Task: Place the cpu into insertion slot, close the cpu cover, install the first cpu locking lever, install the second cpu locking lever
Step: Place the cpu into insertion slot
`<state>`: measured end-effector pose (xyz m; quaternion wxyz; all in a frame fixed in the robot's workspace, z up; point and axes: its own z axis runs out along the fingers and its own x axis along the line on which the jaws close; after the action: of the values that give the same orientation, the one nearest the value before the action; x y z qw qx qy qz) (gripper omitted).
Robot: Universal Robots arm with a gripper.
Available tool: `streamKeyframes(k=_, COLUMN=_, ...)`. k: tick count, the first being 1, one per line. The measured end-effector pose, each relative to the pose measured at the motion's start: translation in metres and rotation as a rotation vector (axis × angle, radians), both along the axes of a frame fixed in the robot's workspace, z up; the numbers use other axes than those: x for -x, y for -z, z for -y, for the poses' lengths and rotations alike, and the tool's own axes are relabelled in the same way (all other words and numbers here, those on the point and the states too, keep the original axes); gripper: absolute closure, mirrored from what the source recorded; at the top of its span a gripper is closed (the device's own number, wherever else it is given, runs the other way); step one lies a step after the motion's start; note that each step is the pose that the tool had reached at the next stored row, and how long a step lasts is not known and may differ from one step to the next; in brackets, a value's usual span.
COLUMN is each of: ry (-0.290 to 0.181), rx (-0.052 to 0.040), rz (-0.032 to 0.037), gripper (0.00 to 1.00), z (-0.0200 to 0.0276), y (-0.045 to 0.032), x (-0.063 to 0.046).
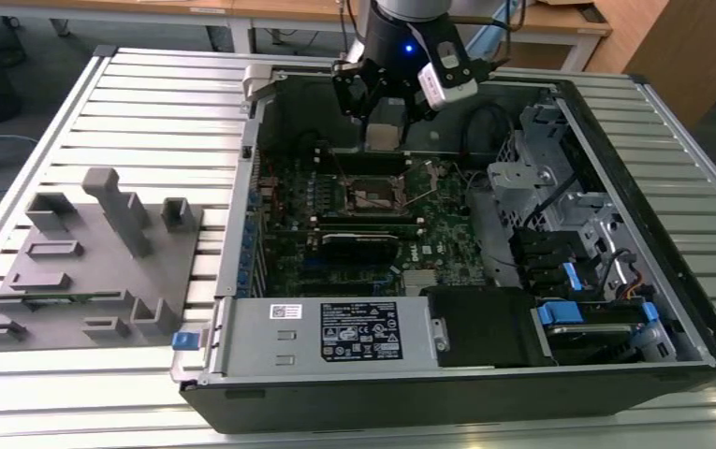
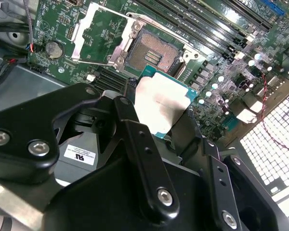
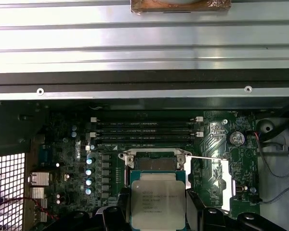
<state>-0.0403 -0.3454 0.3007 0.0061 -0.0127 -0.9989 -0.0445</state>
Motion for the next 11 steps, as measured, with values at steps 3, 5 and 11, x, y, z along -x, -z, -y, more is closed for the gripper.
streamKeyframes(k=3, ry=0.0, rx=0.0001, rz=0.0, gripper=0.46, z=0.0, y=0.0, x=0.0)
streamKeyframes(k=5, ry=0.0, rx=0.0, rz=0.0, gripper=0.46, z=0.0, y=0.0, x=0.0)
streamKeyframes(k=11, ry=0.0, rx=0.0, rz=-0.0001, gripper=0.46, z=0.0, y=0.005, x=0.0)
